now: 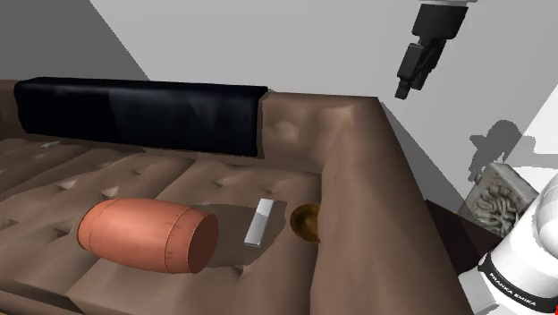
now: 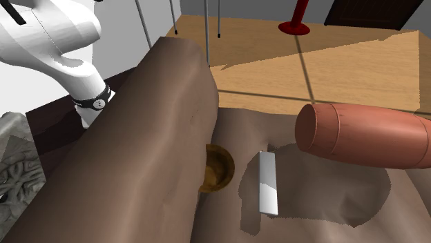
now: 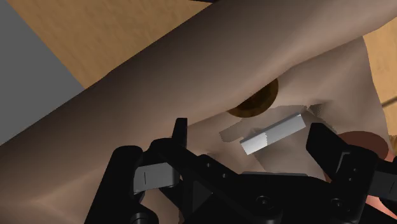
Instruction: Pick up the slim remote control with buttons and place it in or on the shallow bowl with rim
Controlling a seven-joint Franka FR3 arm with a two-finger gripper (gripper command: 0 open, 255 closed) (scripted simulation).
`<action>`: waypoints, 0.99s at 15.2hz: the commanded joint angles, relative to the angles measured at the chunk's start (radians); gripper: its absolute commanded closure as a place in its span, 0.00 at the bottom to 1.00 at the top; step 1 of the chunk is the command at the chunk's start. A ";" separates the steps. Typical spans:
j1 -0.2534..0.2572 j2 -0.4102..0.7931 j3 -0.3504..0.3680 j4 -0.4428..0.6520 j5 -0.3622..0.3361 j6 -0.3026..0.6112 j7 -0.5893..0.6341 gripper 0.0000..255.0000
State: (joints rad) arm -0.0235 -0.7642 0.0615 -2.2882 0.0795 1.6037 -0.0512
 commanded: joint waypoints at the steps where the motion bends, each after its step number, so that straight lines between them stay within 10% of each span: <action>1: 0.000 0.000 0.000 0.000 0.000 0.000 0.000 0.00; 15: -0.026 0.270 0.270 -0.133 0.090 0.401 0.409 0.00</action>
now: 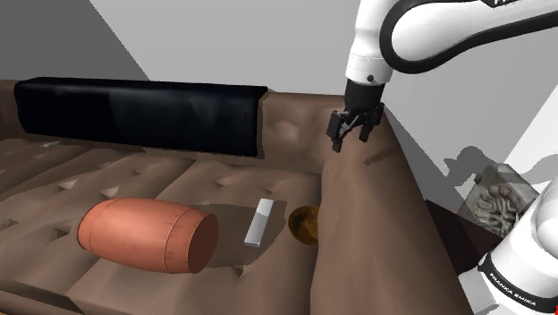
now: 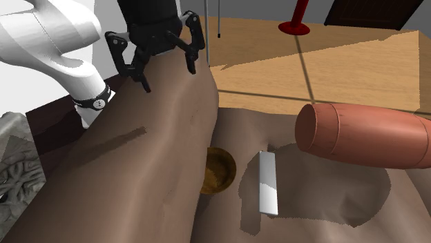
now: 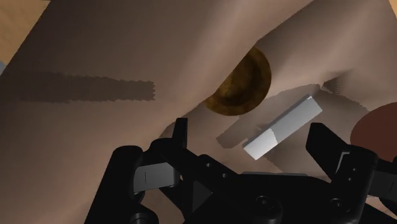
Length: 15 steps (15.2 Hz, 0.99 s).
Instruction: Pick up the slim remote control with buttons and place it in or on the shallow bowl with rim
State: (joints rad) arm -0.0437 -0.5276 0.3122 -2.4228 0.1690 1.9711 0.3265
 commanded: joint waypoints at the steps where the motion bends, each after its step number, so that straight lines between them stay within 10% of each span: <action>1: -0.010 0.065 0.038 0.004 0.000 0.062 0.063 0.00; 15: -0.055 0.639 0.213 0.195 -0.272 0.374 0.611 0.00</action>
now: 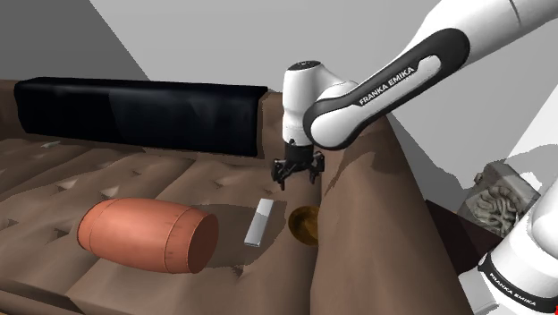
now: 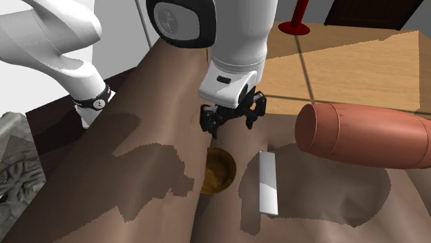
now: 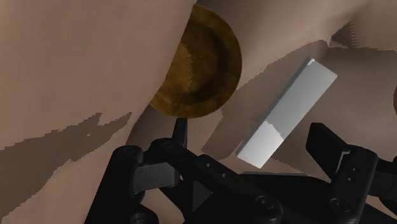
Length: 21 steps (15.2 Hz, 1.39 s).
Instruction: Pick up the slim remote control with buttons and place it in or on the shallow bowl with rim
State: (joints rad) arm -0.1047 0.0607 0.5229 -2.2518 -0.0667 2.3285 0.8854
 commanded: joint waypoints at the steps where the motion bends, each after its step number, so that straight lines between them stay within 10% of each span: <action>1: 0.014 0.096 -0.002 0.049 -0.070 0.028 0.095 0.00; 9: 0.139 0.437 -0.104 0.299 -0.249 0.063 0.359 0.00; 16: 0.241 0.716 -0.193 0.586 -0.290 0.042 0.481 0.00; 21: 0.252 0.767 -0.209 0.600 -0.305 0.079 0.489 0.00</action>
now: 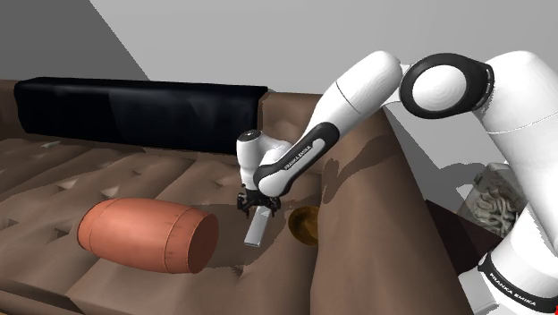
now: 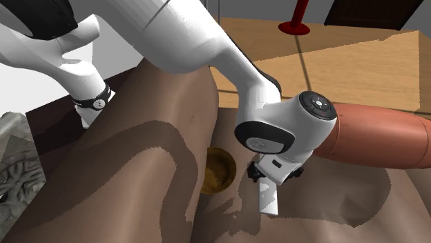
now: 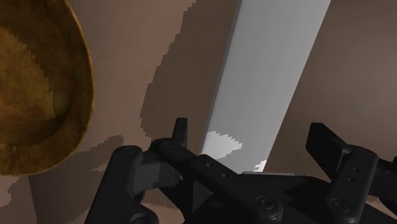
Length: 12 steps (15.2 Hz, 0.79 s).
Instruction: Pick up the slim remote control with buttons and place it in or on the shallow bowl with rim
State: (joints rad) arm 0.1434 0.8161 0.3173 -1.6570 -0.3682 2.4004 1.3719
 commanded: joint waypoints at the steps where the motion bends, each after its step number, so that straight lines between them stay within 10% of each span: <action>1: 0.006 0.022 -0.007 0.009 -0.006 0.014 0.004 0.00; 11: 0.010 0.039 -0.012 0.015 -0.010 0.024 0.007 0.00; 12: 0.010 0.039 -0.012 0.015 -0.010 0.024 0.007 1.00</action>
State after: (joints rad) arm 0.1529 0.8542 0.3057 -1.6420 -0.3786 2.4246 1.3787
